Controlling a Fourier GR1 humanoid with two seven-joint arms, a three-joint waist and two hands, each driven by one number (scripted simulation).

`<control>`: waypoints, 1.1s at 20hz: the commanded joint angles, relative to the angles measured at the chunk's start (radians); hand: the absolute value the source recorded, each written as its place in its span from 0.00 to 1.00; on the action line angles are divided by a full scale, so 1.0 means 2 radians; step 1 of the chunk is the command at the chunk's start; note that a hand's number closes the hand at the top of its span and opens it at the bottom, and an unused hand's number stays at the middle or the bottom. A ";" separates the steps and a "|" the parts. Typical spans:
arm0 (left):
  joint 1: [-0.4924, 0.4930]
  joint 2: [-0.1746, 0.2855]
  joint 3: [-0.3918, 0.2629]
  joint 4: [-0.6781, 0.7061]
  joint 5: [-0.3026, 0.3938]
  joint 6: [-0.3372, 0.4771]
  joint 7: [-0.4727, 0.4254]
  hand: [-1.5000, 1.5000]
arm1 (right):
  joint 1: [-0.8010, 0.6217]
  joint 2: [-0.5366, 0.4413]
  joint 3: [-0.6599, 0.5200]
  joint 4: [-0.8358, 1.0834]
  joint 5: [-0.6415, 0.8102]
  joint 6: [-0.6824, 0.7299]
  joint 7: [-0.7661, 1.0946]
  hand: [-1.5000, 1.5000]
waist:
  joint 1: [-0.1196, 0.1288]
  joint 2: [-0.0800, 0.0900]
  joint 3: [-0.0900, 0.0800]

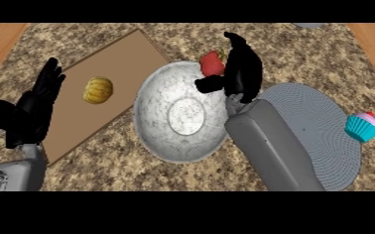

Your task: Pick the bell pepper from the placemat and place it in the bowl

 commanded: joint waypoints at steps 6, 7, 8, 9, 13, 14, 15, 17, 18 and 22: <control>0.004 0.000 0.005 -0.008 0.003 0.001 0.007 0.50 | 0.098 0.002 -0.048 -0.175 -0.068 -0.183 -0.059 0.00 | -0.010 -0.003 0.000; -0.016 0.006 0.011 0.009 0.001 0.003 0.002 0.50 | 0.117 0.002 -0.055 -0.199 -0.074 -0.174 -0.068 0.00 | -0.015 -0.002 0.000; 0.013 0.016 0.017 -0.016 0.014 -0.014 0.009 0.50 | 0.159 0.000 -0.049 -0.244 -0.078 -0.152 -0.062 0.00 | -0.012 -0.005 0.000; 0.026 0.000 0.008 -0.017 0.002 0.000 -0.001 0.50 | 0.186 -0.017 -0.051 -0.284 -0.096 -0.133 -0.065 0.00 | -0.013 -0.004 0.000; -0.004 0.008 0.020 0.004 -0.001 0.005 0.001 0.50 | 0.314 -0.061 -0.042 -0.404 -0.143 -0.100 -0.087 0.00 | -0.018 -0.003 0.000; 0.009 -0.001 0.012 0.004 -0.002 0.002 -0.017 0.50 | 0.358 -0.056 -0.029 -0.413 -0.166 -0.113 -0.117 0.00 | -0.014 -0.002 0.000; 0.027 0.011 0.020 -0.015 0.014 -0.017 -0.004 0.50 | 0.388 -0.071 -0.037 -0.446 -0.188 -0.109 -0.127 0.00 | -0.013 -0.004 0.000; 0.031 -0.017 -0.009 -0.044 -0.012 0.013 0.016 0.50 | 0.434 -0.088 -0.046 -0.488 -0.223 -0.104 -0.158 0.00 | -0.012 -0.003 0.000; 0.006 0.010 0.018 -0.005 0.005 -0.007 0.004 0.50 | 0.444 -0.103 -0.074 -0.506 -0.274 -0.087 -0.164 0.00 | -0.014 -0.002 0.000; 0.019 -0.013 -0.007 -0.041 -0.010 0.006 0.024 0.50 | 0.525 -0.092 -0.084 -0.525 -0.352 -0.081 -0.270 0.00 | -0.008 -0.002 0.000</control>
